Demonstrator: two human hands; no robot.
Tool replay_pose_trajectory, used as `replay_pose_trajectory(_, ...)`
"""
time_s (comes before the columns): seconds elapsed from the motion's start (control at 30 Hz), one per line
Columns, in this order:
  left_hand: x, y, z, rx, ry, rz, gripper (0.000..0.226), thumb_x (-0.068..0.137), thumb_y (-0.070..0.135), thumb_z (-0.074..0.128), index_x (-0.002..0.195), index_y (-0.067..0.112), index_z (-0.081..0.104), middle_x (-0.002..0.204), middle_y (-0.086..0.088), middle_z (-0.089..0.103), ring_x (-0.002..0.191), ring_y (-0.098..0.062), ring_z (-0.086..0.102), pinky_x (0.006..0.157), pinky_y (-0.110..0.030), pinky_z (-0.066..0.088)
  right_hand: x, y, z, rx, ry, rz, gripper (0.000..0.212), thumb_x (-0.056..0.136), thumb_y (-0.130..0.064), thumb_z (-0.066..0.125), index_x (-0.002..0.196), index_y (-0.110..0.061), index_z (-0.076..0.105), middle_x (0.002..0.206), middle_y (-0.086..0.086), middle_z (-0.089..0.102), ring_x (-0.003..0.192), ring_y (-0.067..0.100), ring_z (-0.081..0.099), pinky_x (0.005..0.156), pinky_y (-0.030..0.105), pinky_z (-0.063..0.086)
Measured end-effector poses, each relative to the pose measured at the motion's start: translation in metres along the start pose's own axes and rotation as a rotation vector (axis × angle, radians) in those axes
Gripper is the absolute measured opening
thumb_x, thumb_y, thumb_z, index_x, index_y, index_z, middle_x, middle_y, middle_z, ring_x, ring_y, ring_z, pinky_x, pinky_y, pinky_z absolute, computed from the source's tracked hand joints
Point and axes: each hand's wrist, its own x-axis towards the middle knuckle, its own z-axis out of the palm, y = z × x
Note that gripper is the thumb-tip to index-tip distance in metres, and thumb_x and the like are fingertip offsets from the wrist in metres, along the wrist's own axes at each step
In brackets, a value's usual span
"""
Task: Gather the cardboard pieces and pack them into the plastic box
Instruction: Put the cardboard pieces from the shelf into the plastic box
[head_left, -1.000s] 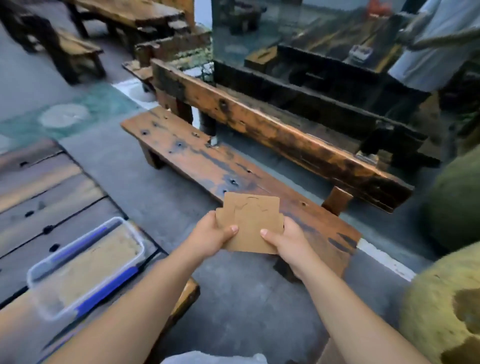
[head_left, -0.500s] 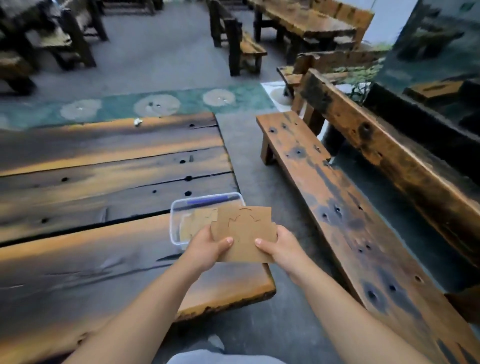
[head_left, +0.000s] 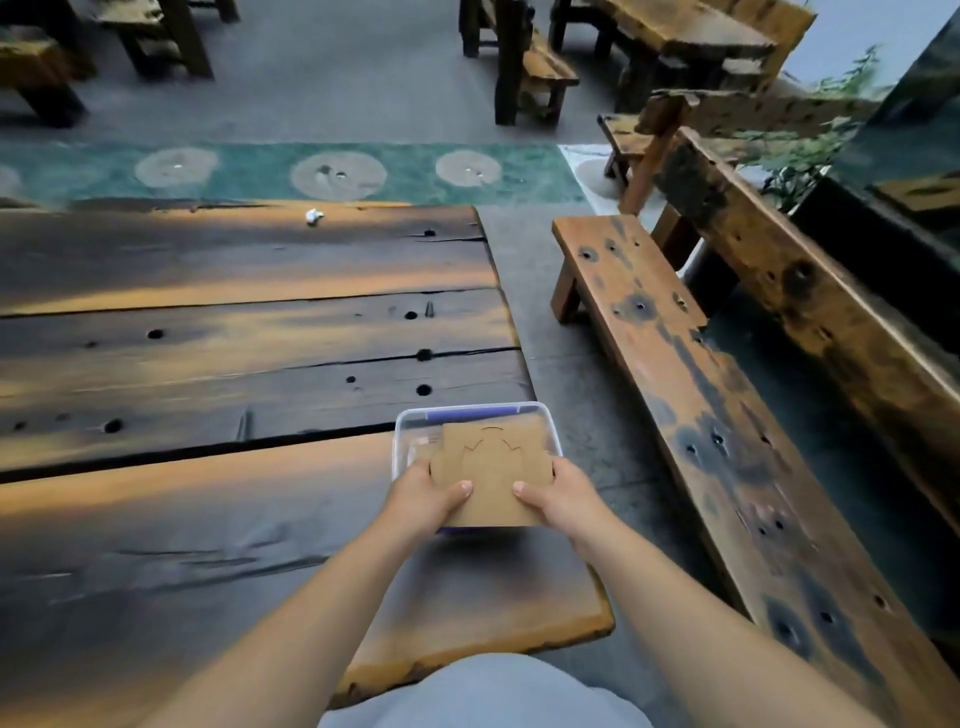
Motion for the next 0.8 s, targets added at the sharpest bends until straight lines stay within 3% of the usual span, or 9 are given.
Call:
replay_pose_trajectory(0.07, 0.010, -0.002, 0.002, 0.024, 0.016, -0.012, 0.047, 0.079, 0.030, 0.075, 0.120, 0.018, 0.055, 0.115, -0.004, 0.067, 0.102, -0.023, 0.063, 0.093, -0.038, 0.051, 0.008, 0.002, 0.004, -0.015, 0.014, 0.017, 0.041, 0.082, -0.011, 0.072, 0.122, -0.013, 0.063, 0.113, 0.006, 0.070, 0.102, 0.023, 0.066, 0.096, 0.043, 0.052)
replay_pose_trajectory(0.2, 0.027, -0.001, 0.009, 0.132, 0.057, -0.037, 0.053, 0.076, 0.038, 0.075, 0.119, 0.018, 0.051, 0.115, -0.003, 0.065, 0.104, -0.024, 0.061, 0.087, -0.033, 0.049, 0.027, 0.004, 0.006, -0.049, 0.037, 0.066, 0.039, 0.082, -0.013, 0.072, 0.119, -0.017, 0.060, 0.116, 0.006, 0.068, 0.102, 0.023, 0.065, 0.095, 0.043, 0.052)
replay_pose_trajectory(0.37, 0.046, 0.002, 0.014, 0.183, 0.067, -0.081, 0.055, 0.076, 0.041, 0.074, 0.120, 0.018, 0.050, 0.115, -0.002, 0.064, 0.089, -0.018, 0.055, 0.075, -0.029, 0.043, 0.047, 0.004, 0.006, -0.128, 0.031, 0.063, 0.072, 0.083, -0.017, 0.071, 0.142, -0.026, 0.031, 0.123, 0.000, 0.055, 0.113, 0.025, 0.056, 0.097, 0.045, 0.050)
replay_pose_trajectory(0.57, 0.064, 0.004, 0.022, 0.250, 0.084, -0.163, 0.053, 0.076, 0.040, 0.075, 0.119, 0.015, 0.055, 0.115, -0.004, 0.066, 0.086, -0.017, 0.055, 0.072, -0.026, 0.041, 0.074, 0.008, 0.009, -0.198, -0.012, 0.090, 0.070, 0.082, -0.018, 0.071, 0.141, -0.027, 0.035, 0.125, 0.004, 0.061, 0.108, 0.024, 0.059, 0.096, 0.044, 0.050)
replay_pose_trajectory(0.7, 0.076, 0.002, 0.028, 0.328, 0.089, -0.202, 0.057, 0.075, 0.041, 0.076, 0.117, 0.012, 0.052, 0.116, -0.007, 0.064, 0.103, -0.025, 0.060, 0.078, -0.029, 0.045, 0.088, 0.013, 0.013, -0.281, -0.023, 0.096, 0.072, 0.081, -0.020, 0.073, 0.141, -0.024, 0.034, 0.128, 0.004, 0.058, 0.111, 0.026, 0.058, 0.098, 0.045, 0.048)
replay_pose_trajectory(0.8, 0.083, -0.001, 0.031, 0.364, 0.091, -0.217, 0.058, 0.074, 0.042, 0.076, 0.117, 0.011, 0.051, 0.115, -0.008, 0.063, 0.103, -0.026, 0.060, 0.078, -0.031, 0.047, 0.096, 0.015, 0.015, -0.339, -0.027, 0.103, 0.074, 0.081, -0.022, 0.074, 0.142, -0.024, 0.032, 0.130, 0.004, 0.057, 0.112, 0.027, 0.057, 0.098, 0.044, 0.048)
